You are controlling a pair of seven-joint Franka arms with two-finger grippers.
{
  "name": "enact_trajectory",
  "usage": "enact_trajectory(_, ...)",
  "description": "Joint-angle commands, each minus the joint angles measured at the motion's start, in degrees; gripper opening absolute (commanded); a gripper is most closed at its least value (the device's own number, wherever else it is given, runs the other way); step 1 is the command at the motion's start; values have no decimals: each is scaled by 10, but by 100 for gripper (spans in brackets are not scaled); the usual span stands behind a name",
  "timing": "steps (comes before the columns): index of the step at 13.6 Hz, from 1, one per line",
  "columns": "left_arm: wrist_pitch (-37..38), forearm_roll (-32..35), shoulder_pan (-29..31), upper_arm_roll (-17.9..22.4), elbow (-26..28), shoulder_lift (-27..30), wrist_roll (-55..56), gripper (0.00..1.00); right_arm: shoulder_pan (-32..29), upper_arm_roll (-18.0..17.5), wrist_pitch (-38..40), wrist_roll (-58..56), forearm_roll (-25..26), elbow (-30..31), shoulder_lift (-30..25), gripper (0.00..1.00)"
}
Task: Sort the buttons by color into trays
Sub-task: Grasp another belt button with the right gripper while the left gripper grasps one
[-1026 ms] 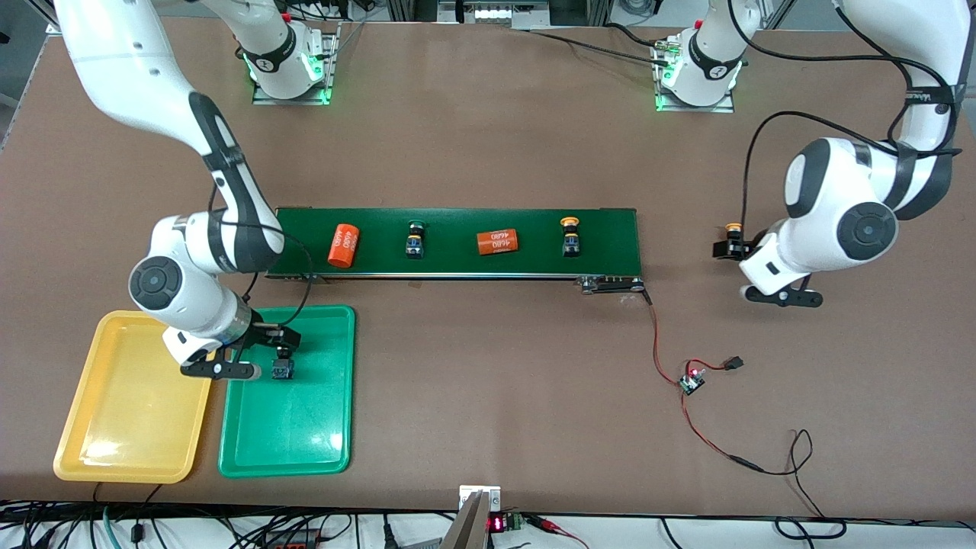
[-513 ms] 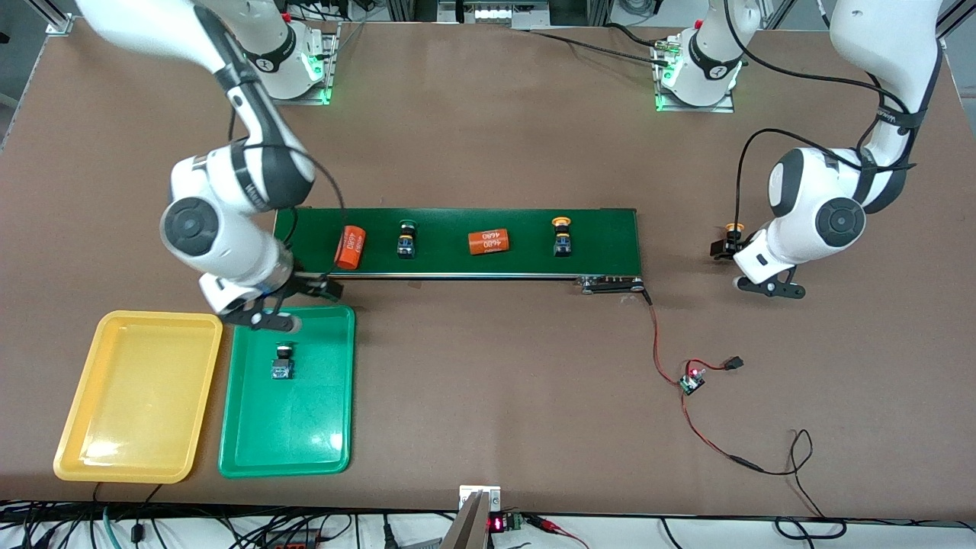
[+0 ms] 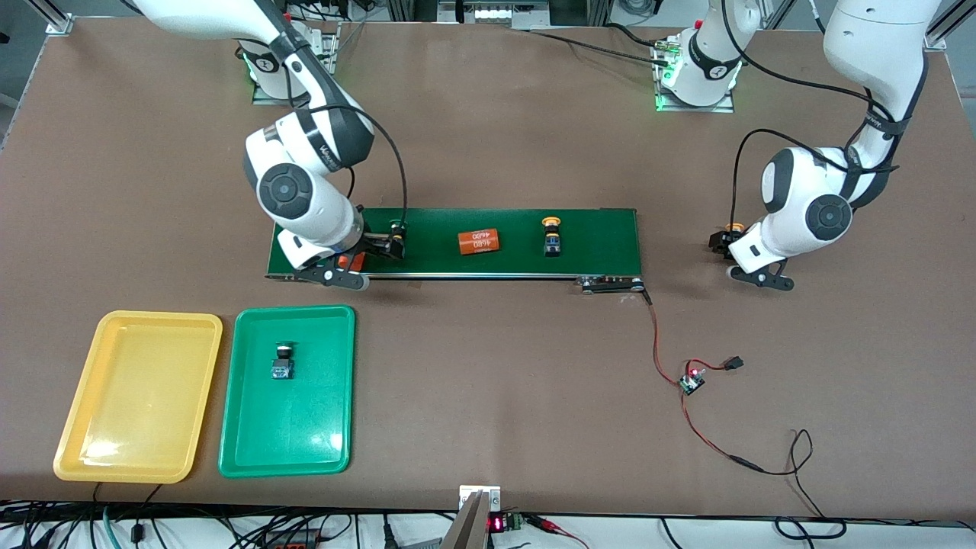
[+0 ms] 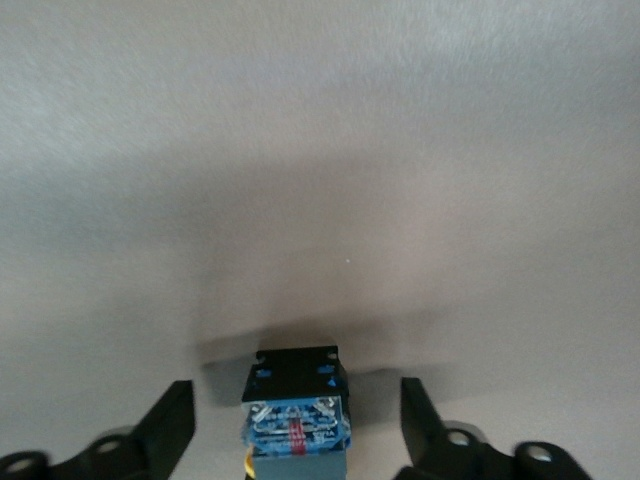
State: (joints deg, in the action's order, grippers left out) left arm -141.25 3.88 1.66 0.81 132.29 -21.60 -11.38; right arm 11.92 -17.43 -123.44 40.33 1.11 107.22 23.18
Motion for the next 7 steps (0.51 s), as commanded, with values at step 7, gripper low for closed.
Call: enact_trajectory(7,71,6,4,-25,-32,31,40,9,12,-2,-61,16,0,41,4,100)
